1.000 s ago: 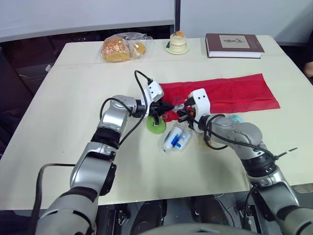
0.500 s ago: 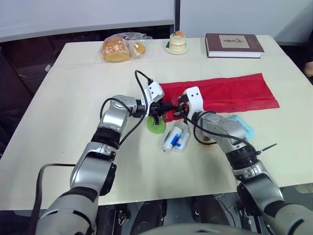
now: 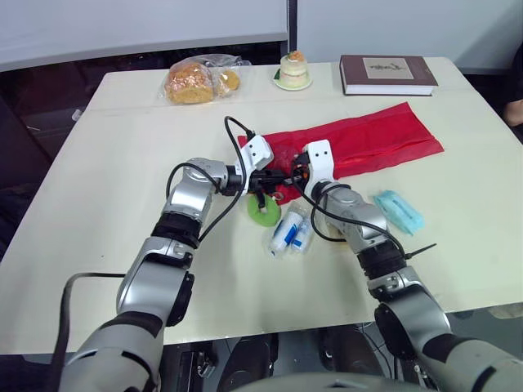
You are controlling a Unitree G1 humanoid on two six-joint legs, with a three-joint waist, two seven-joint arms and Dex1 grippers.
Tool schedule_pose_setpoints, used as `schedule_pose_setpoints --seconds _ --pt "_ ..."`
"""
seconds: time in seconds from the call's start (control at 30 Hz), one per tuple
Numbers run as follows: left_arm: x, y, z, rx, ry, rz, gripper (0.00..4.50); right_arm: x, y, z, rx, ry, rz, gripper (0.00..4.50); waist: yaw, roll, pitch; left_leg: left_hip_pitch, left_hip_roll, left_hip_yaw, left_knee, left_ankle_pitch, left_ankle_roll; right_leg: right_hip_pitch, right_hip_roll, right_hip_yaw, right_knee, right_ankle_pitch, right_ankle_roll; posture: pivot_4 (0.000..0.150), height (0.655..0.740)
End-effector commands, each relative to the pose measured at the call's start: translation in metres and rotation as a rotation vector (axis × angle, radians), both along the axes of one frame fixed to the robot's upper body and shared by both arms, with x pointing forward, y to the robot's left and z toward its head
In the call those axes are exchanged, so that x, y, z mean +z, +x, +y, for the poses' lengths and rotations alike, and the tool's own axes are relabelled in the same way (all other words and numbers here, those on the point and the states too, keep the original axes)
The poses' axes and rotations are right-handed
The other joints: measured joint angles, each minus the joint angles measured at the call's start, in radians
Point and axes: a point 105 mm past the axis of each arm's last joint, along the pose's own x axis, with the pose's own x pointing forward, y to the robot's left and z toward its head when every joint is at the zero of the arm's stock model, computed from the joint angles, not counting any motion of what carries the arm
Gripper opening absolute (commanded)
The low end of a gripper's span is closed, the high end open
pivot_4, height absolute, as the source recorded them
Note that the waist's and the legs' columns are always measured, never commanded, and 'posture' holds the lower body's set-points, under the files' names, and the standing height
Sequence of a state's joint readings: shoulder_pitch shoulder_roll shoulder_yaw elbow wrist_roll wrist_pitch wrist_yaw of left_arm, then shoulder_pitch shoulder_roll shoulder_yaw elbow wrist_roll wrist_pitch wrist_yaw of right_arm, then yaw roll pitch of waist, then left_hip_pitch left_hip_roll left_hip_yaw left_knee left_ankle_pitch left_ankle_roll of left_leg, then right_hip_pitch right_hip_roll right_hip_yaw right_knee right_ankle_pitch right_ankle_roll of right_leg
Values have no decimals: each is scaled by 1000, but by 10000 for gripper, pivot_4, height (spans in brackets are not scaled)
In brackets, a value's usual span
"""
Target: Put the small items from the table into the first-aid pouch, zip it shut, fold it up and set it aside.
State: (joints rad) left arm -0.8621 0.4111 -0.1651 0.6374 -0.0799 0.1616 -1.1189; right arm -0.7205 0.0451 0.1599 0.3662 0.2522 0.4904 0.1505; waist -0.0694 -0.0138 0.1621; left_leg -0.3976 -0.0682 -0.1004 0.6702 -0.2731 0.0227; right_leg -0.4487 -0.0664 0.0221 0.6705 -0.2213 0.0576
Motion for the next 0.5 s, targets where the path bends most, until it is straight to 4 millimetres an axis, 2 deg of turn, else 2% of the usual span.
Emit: schedule_pose_setpoints --seconds 0.03,0.17,0.27,0.37,0.5 --pt "5 -5 -10 -53 -1 -29 0 19 -5 9 46 46 -72 474 0 0 0 0 0 0 0 0 0 0 0 0 0 0 0 1500 7289" --pt "4 -3 -4 -38 11 -33 0 26 -12 1 98 28 -169 474 1 0 0 0 0 0 0 0 0 0 0 0 0 0 0 1500 7289" --pt "4 -1 4 -20 29 -44 0 32 -26 -7 161 10 -247 474 2 0 0 0 -1 0 0 0 0 0 0 0 0 0 0 1500 7289" --pt "7 0 14 -7 52 -61 0 33 -43 -26 203 -27 -288 474 2 0 0 0 -1 0 0 0 0 0 0 0 0 0 0 1500 7289" --pt "8 2 23 7 84 -80 0 49 -63 -40 248 7 -331 474 3 0 0 -1 -1 0 0 0 0 0 0 0 0 0 0 1500 7289"
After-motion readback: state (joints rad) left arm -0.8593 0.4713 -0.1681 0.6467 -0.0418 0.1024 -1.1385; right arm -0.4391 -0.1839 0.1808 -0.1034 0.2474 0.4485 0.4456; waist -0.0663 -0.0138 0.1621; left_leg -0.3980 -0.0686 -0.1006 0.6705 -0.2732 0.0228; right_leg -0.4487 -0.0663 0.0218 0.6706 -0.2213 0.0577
